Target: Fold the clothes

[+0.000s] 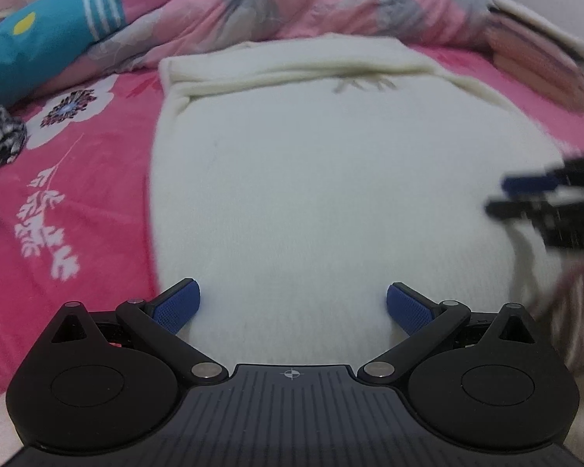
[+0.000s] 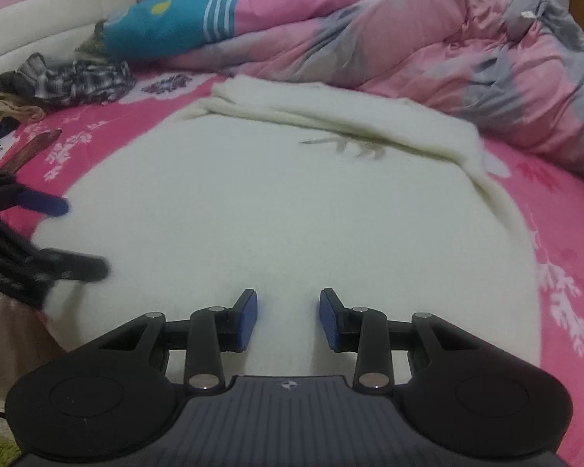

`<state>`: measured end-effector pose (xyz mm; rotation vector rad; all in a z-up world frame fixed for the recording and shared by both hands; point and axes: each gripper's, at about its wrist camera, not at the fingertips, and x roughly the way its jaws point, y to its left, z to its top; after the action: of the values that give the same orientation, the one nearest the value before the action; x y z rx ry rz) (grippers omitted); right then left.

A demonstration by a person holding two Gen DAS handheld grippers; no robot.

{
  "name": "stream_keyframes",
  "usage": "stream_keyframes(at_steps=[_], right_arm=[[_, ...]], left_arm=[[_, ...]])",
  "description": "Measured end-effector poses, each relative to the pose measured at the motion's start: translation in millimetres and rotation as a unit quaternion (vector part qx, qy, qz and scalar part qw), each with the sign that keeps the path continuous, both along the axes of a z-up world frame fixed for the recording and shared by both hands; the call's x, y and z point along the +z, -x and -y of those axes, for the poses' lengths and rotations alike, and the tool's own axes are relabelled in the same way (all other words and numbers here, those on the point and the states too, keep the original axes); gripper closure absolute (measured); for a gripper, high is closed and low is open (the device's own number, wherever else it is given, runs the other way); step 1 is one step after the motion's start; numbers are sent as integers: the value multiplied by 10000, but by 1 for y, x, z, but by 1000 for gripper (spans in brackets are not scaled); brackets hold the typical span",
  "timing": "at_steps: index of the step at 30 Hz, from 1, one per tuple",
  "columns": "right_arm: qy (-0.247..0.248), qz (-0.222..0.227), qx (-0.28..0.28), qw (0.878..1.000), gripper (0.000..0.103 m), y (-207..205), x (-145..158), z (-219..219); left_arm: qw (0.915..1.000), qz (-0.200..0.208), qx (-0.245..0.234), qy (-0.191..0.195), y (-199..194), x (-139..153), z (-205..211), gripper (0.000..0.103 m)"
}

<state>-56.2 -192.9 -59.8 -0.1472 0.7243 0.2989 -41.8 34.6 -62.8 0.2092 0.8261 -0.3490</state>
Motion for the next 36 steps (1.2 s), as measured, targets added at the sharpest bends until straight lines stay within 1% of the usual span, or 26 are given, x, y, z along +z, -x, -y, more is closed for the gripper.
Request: stream_keyframes(at_steps=[1, 3, 4, 5, 8, 10, 14, 16, 17, 20, 23, 25, 29, 32, 36], right_arm=[[-84, -29, -33, 10000, 65, 0, 1, 3], [-237, -92, -77, 9996, 65, -1, 0, 7], [-286, -119, -90, 9995, 65, -2, 0, 9], [-297, -131, -94, 9994, 65, -3, 0, 9], [-256, -130, -90, 9995, 65, -3, -1, 8], [-265, -136, -102, 9995, 65, -3, -1, 7], [-338, -160, -146, 9992, 64, -4, -2, 8], [-349, -152, -164, 9991, 64, -3, -2, 8], [-359, -143, -174, 9991, 64, -3, -2, 8], [-407, -121, -201, 9989, 64, -2, -4, 9], [-440, -113, -198, 9988, 64, -2, -5, 10], [-455, -109, -191, 9987, 64, -2, -5, 11], [-485, -115, -175, 9986, 63, -2, -6, 12], [-519, -139, -183, 9984, 61, -3, -6, 12], [-496, -138, -200, 9985, 60, -1, -5, 10]], left_arm=[[9999, -35, -99, -135, 5, 1, -1, 0], [9984, -246, -291, -412, 15, 1, -2, 0], [9978, -354, -340, -455, 18, 2, -4, 0], [9978, -368, -355, -426, 23, 6, -8, 0], [9990, -105, -383, -209, 33, 25, -19, 0], [9992, 60, -367, -175, 31, 37, -19, 0], [9981, 442, -336, -271, 6, 53, -5, 0], [9978, 555, -202, -286, -10, 52, 2, 0], [9982, 521, -98, -263, -20, 49, 5, 0], [9994, 250, 194, -157, -48, 30, 11, 0], [9993, 5, 323, -207, -59, 10, 14, 0], [9992, -65, 387, -120, -60, 0, 11, 0], [9992, -36, 387, 27, -55, 1, 5, 0], [9992, -28, 392, 53, -54, 0, 5, 0], [9992, -12, 404, 77, -55, -1, 6, 0]])
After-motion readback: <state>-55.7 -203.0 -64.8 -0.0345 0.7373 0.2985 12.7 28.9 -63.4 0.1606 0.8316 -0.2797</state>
